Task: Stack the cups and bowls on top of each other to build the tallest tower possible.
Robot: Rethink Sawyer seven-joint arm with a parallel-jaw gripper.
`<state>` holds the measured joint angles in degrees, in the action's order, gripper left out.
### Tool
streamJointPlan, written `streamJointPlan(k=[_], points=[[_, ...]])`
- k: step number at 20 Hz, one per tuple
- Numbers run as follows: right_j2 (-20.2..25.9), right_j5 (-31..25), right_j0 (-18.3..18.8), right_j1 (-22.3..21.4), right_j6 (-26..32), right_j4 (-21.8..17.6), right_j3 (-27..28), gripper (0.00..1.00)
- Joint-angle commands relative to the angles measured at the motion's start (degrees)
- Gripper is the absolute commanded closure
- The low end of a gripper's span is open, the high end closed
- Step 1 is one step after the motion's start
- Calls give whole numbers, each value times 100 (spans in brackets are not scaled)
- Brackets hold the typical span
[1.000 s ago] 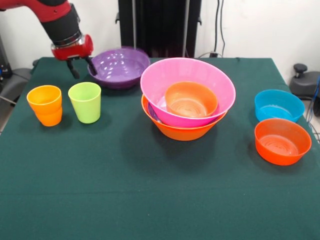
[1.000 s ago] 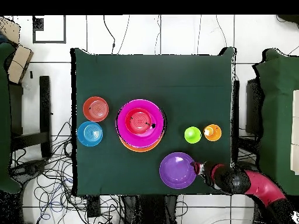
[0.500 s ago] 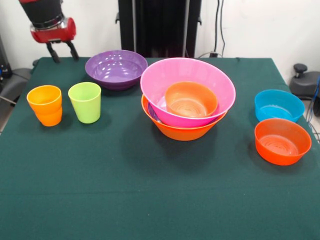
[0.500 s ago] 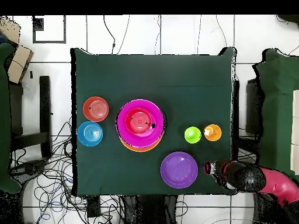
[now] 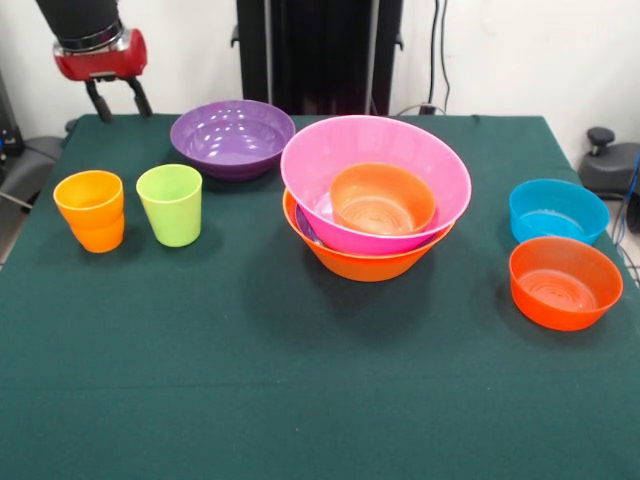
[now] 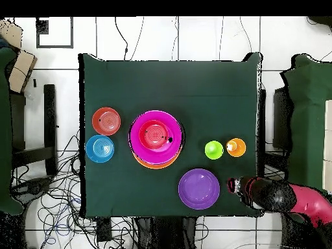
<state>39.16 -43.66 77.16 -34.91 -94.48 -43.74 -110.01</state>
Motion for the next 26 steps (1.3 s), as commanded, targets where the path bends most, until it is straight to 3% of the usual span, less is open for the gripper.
streamJointPlan(k=[1, 6, 11, 26], points=[[-13, 400, -466, 202, 414, -363, -217, 0], [-217, 865, -631, 485, 54, -563, -231, 0], [-336, 1059, -559, 759, 270, -659, -118, 0], [-485, 1241, -792, 717, -14, -525, -300, 0]])
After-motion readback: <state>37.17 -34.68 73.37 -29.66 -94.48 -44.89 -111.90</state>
